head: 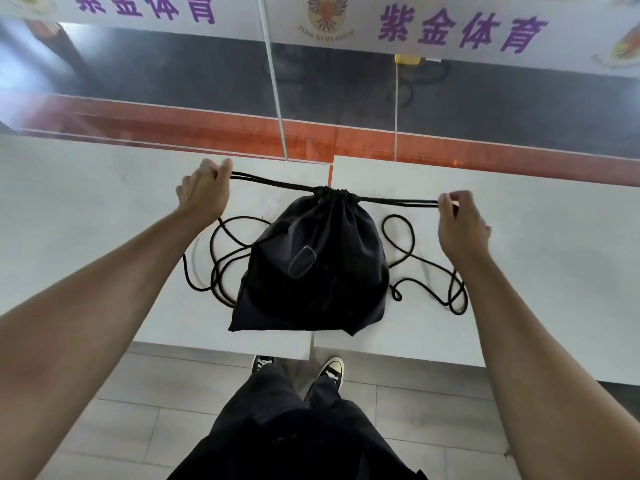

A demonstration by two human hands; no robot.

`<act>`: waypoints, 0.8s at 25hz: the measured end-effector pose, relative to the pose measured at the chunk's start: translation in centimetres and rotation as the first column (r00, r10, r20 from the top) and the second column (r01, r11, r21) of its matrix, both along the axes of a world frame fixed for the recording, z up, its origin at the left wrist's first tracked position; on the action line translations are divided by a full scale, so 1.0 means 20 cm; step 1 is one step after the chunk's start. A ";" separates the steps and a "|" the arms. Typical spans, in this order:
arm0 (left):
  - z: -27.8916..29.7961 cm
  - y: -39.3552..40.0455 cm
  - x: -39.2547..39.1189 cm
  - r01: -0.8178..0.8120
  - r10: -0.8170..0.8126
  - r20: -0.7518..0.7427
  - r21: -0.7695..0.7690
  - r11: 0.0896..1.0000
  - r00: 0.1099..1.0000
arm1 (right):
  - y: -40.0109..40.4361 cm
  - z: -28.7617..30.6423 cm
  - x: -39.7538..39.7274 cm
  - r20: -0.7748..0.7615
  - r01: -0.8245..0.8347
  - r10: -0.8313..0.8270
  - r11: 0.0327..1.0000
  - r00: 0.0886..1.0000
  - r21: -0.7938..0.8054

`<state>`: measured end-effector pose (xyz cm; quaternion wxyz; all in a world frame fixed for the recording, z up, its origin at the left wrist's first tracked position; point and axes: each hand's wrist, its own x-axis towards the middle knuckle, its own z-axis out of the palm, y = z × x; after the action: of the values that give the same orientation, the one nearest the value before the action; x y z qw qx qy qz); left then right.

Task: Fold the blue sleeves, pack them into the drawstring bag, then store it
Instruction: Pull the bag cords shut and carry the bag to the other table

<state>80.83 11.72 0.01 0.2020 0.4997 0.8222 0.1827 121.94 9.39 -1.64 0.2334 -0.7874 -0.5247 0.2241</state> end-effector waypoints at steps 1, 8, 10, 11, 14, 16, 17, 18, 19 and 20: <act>-0.01 -0.01 0.03 0.034 -0.035 -0.021 -0.040 0.999 0.999 | 0.01 -0.01 -0.03 0.037 -0.044 0.046 0.998 0.998 -0.034; -0.18 -0.12 0.45 0.513 -0.510 0.064 -0.172 0.841 0.858 | -0.05 -0.12 -0.28 -0.044 -0.248 0.244 0.957 0.969 -0.154; -0.23 -0.10 0.48 0.480 -0.458 0.143 -0.237 0.844 0.877 | -0.05 -0.17 -0.31 -0.095 -0.243 0.227 0.948 0.969 -0.206; -0.25 -0.07 0.48 0.445 -0.405 0.195 -0.253 0.859 0.893 | -0.04 -0.20 -0.31 -0.133 -0.228 0.201 0.942 0.971 -0.244; -0.32 -0.05 0.48 0.423 -0.353 0.255 -0.317 0.849 0.900 | -0.04 -0.28 -0.32 -0.324 -0.214 0.087 0.900 0.942 -0.380; -0.36 -0.08 0.48 0.392 -0.291 0.330 -0.297 0.871 0.898 | -0.07 -0.33 -0.35 -0.442 -0.197 0.012 0.906 0.897 -0.375; -0.37 -0.09 0.48 0.361 -0.256 0.355 -0.273 0.892 0.899 | -0.09 -0.34 -0.37 -0.454 -0.168 -0.011 0.920 0.891 -0.354; -0.38 -0.10 0.48 0.342 -0.242 0.364 -0.244 0.907 0.900 | -0.10 -0.35 -0.39 -0.443 -0.135 -0.028 0.934 0.896 -0.332; -0.38 -0.10 0.47 0.341 -0.250 0.361 -0.214 0.916 0.898 | -0.11 -0.34 -0.41 -0.425 -0.115 -0.027 0.945 0.905 -0.305; -0.37 -0.10 0.46 0.350 -0.271 0.365 -0.169 0.921 0.891 | -0.11 -0.34 -0.43 -0.401 -0.110 -0.011 0.954 0.916 -0.279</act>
<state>90.12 9.75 -7.30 0.4219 0.5601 0.7004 0.1333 113.35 7.09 -8.40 0.2088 -0.7376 -0.4468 0.4613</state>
